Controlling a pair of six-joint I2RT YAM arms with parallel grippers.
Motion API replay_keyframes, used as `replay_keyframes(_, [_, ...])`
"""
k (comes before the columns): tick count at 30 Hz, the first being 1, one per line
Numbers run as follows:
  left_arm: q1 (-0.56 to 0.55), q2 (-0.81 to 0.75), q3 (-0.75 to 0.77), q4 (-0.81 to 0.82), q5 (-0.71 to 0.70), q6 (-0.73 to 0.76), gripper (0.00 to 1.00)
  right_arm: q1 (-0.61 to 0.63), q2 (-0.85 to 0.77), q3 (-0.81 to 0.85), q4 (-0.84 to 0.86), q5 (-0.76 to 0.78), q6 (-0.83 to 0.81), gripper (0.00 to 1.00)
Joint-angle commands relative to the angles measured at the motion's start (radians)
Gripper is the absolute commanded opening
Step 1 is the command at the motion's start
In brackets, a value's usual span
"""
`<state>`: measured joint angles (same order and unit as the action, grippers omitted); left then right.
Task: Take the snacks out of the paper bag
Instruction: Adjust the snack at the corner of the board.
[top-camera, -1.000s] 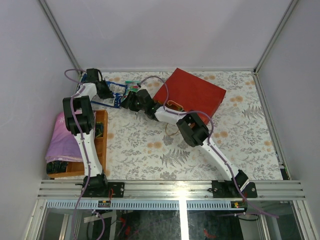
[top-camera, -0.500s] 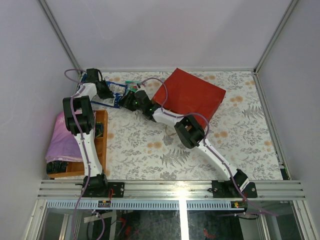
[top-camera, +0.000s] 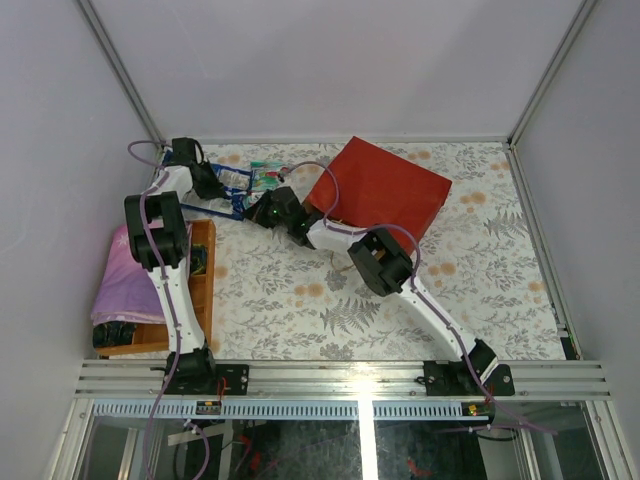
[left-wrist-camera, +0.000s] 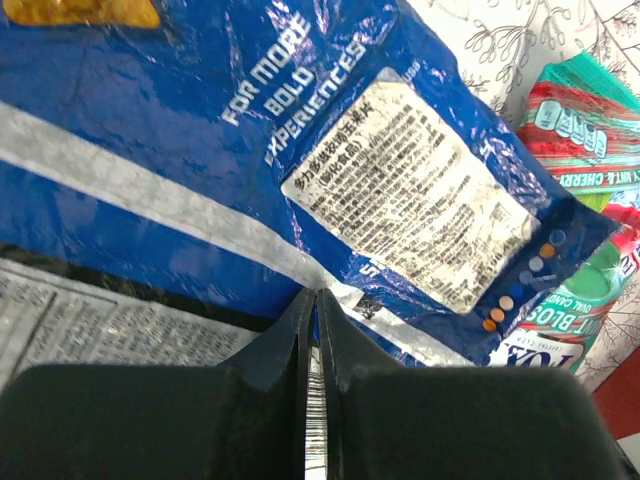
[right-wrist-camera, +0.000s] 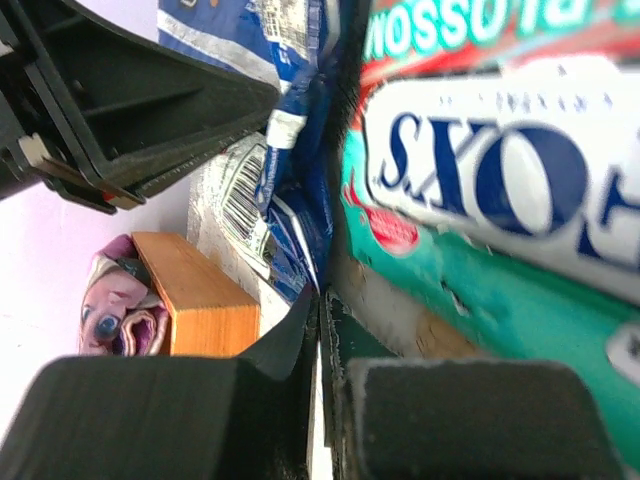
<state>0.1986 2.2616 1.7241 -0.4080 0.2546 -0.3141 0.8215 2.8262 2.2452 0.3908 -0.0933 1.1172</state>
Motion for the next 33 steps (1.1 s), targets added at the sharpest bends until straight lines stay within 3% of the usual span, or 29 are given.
replay_keyframes(1, [0.050, 0.047, 0.020, -0.062, -0.086, -0.029, 0.01, 0.013, -0.149, -0.184, 0.028, 0.048, -0.016, 0.00])
replay_keyframes(5, [0.082, 0.059, 0.037, -0.054, -0.125, -0.083, 0.00, 0.014, -0.223, -0.318, 0.081, 0.058, -0.003, 0.00])
replay_keyframes(10, [0.087, 0.070, 0.053, -0.043, -0.161, -0.115, 0.00, 0.013, -0.229, -0.319, 0.089, 0.011, -0.006, 0.01])
replay_keyframes(16, [0.087, 0.085, 0.098, -0.046, -0.184, -0.099, 0.00, 0.012, -0.283, -0.329, 0.092, -0.033, -0.104, 0.54])
replay_keyframes(20, [0.086, 0.110, 0.152, -0.051, -0.163, -0.087, 0.13, 0.013, -0.365, -0.376, 0.072, -0.014, -0.193, 0.74])
replay_keyframes(30, [0.078, 0.231, 0.370, -0.067, -0.052, -0.047, 0.40, 0.013, -0.664, -0.589, 0.137, -0.065, -0.351, 0.80])
replay_keyframes(33, [0.059, 0.180, 0.365, -0.090, -0.106, -0.027, 0.53, 0.013, -0.786, -0.678, 0.146, -0.084, -0.408, 0.84])
